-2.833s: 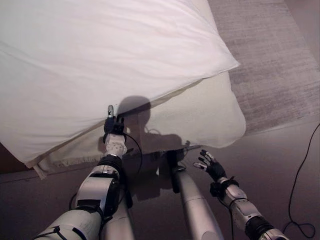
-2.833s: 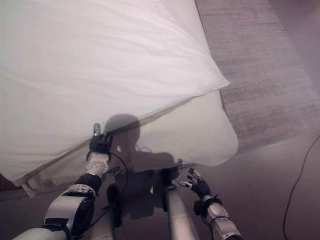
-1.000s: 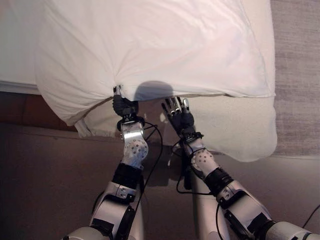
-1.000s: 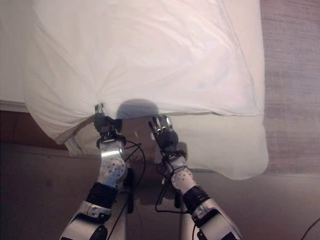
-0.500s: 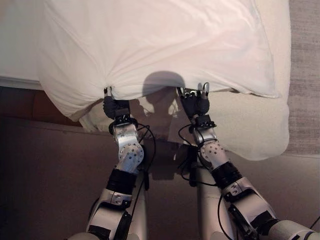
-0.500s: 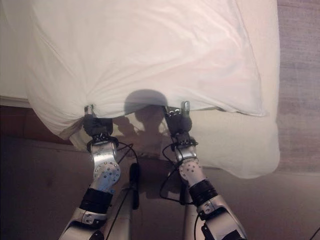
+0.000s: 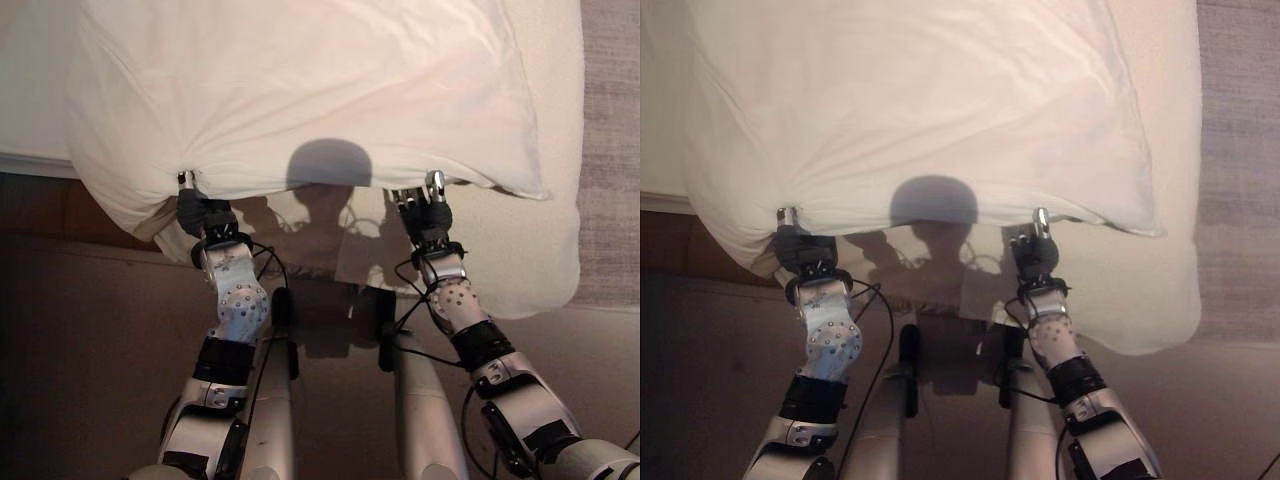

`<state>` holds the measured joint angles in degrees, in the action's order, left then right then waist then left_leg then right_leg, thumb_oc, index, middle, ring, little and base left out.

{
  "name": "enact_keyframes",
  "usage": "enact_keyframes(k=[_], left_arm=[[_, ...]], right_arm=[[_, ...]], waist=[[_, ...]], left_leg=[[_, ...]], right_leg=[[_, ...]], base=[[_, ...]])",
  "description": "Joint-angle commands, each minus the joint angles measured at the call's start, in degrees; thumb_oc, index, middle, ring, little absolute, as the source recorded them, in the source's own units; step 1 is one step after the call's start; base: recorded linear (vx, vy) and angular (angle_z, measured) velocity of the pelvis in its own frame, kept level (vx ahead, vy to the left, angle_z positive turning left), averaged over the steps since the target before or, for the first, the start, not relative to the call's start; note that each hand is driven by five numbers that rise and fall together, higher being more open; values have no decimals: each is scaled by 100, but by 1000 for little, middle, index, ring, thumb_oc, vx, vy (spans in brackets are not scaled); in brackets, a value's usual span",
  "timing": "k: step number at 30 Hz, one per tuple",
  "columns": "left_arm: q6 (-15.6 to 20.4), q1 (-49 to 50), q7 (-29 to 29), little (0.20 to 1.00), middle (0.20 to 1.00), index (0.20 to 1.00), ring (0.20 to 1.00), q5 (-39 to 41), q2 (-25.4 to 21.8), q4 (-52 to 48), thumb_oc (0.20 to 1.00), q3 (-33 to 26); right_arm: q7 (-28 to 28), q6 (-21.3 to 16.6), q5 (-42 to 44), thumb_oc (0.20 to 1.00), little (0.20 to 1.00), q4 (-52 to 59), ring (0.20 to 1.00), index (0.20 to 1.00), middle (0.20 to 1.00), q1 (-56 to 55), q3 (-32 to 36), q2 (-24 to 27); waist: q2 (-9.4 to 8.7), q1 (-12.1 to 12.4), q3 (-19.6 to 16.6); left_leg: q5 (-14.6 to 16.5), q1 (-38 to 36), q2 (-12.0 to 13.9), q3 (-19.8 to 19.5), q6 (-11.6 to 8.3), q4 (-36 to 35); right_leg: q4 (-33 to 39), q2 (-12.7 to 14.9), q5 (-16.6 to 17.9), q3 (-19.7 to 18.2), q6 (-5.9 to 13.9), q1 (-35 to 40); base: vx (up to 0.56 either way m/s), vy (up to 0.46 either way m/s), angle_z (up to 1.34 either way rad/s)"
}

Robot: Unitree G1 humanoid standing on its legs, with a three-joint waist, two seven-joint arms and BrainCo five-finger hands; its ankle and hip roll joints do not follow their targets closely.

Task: Make the bed

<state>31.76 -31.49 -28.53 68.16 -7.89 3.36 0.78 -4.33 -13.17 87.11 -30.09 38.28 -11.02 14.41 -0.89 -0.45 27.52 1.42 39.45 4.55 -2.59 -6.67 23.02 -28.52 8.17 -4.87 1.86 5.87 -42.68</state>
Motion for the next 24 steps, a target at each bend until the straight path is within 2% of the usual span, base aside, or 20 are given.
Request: enact_keyframes(k=[1, 11, 20, 24], left_arm=[[499, 310, 66, 200, 200, 200, 200, -595, -543, -737, 200, -895], [490, 313, 52, 200, 200, 200, 200, -531, -692, -666, 200, -985], [480, 286, -43, 200, 200, 200, 200, -566, -795, -335, 200, -1123], [496, 234, -84, 200, 200, 200, 200, -592, -876, -236, 200, -1158]], right_arm=[[-303, -142, -118, 1000, 1000, -98, 1000, 1000, 1000, -136, 617, 383], [-474, -152, -19, 1000, 1000, -604, 1000, 1000, 1000, 485, 658, 501], [-471, -427, 175, 1000, 1000, -682, 1000, 1000, 1000, 906, 890, 547], [-615, -351, 162, 1000, 1000, -1060, 1000, 1000, 1000, 1168, 905, 669]], waist=[[174, 156, -586], [167, 212, -583], [239, 244, -608], [271, 272, -618]], left_leg=[[-242, 263, -273, 315, 295, -251], [-228, 234, -256, 339, 293, -240], [-220, 207, -287, 339, 322, -270], [-228, 189, -295, 353, 326, -293]], right_leg=[[379, -51, 440, 159, 208, -48], [348, -49, 427, 174, 171, -36], [371, -37, 428, 146, 177, -17], [394, -40, 428, 143, 175, -10]], base=[[1, -10, -4], [0, -2, -1], [0, 0, 0], [0, 0, 0]])
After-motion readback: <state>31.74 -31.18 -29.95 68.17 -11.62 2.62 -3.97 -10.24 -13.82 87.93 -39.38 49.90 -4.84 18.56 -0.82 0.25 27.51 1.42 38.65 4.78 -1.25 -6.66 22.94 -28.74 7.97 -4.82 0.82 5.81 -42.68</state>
